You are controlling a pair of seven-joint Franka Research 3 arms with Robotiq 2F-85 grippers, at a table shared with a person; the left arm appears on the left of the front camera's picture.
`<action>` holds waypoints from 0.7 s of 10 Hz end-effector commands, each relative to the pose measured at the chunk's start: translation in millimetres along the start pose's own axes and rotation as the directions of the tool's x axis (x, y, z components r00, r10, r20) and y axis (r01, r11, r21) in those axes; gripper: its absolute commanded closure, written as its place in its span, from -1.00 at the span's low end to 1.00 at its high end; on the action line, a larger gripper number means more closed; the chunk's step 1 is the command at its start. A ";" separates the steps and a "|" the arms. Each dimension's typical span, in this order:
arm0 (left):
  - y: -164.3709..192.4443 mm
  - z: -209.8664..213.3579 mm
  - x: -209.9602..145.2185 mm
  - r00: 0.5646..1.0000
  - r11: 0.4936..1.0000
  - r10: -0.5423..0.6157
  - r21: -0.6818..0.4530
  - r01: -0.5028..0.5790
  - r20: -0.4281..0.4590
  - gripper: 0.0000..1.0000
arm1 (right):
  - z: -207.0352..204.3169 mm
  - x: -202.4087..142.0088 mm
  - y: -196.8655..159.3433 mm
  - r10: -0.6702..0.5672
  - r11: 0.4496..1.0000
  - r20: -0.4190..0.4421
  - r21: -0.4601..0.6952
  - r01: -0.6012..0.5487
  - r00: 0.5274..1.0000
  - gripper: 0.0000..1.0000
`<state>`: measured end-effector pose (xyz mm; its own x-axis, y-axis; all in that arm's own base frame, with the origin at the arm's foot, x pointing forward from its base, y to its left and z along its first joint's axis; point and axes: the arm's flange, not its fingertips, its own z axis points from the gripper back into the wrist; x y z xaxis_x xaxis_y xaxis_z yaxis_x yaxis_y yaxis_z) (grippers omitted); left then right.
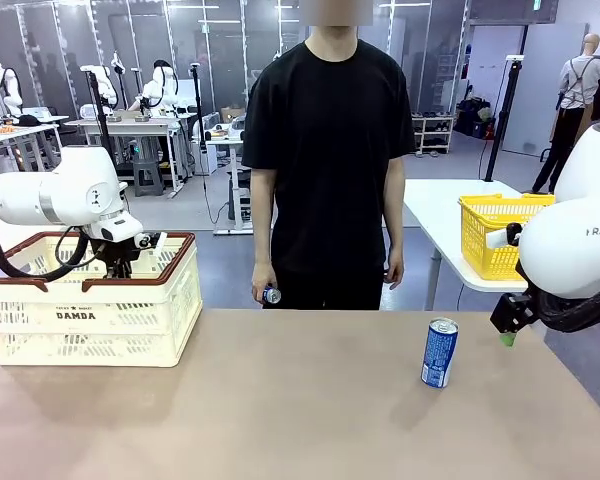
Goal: Place the drinks into the Shopping basket.
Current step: Pick up one drink and place it into the Shopping basket.
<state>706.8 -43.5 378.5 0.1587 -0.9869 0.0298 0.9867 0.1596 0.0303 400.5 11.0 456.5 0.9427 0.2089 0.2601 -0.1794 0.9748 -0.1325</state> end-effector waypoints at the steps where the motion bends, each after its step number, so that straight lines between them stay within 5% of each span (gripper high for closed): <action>1: 18.0 1.9 -6.0 1.000 0.999 -0.028 -0.015 0.028 0.001 -0.15 | 0.2 -0.2 -2.3 0.012 1.000 -0.002 0.000 -0.012 1.000 -1.00; 7: 25.2 -16.2 -9.5 0.998 0.998 -0.049 -0.035 0.051 0.031 -0.15 | 0.2 -0.2 -2.3 0.012 1.000 -0.002 0.000 -0.012 1.000 -1.00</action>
<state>722.8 -31.4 354.5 0.1253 -0.9914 0.0366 0.9920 0.1258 0.0109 400.5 10.9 456.5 0.9427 0.2089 0.2602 -0.1794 0.9748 -0.1325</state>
